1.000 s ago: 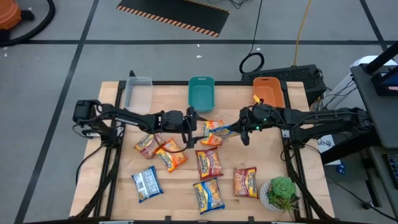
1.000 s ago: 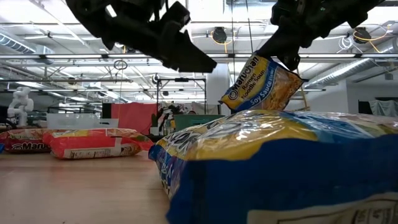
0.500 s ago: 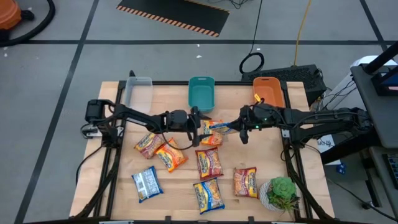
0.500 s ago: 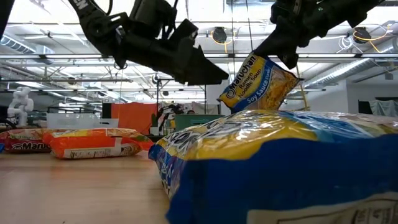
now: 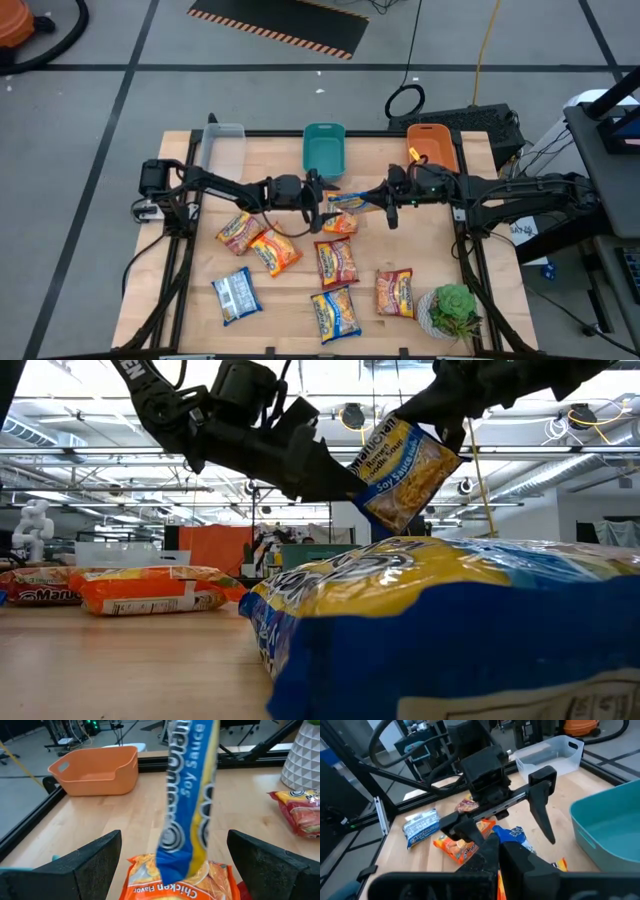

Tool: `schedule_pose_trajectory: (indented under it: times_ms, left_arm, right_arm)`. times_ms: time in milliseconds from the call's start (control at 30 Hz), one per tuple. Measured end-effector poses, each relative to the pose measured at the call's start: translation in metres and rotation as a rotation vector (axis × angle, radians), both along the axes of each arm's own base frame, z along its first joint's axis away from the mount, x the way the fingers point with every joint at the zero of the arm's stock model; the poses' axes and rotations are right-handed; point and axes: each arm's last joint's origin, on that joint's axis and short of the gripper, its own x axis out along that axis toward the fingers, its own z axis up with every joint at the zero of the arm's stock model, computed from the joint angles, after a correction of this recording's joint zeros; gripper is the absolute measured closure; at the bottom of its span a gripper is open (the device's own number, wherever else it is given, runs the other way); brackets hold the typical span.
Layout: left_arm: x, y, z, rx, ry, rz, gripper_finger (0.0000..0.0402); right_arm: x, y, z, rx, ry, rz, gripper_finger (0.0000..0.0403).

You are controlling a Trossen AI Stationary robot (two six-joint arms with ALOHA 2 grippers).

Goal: Sort Maruchan noodles
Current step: Put the top blue noodle pack into the orange bin

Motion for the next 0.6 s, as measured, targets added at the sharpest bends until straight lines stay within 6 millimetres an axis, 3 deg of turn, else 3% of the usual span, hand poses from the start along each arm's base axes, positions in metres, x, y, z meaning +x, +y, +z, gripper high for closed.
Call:
schedule_pose_trajectory:
  times_ms: [167,600]
  left_arm:
    - [0.0006,-0.0019,0.0016,0.009,-0.016,-0.008,0.0055]
    - [0.0014,-0.0006,0.0057,0.014,-0.059,-0.004,0.0190]
  right_arm:
    - [0.0009,-0.0001,0.0036,-0.008,-0.038,0.001,0.0403]
    - [0.0010,-0.0001,0.0036,-0.028,-0.038,0.006,0.0403]
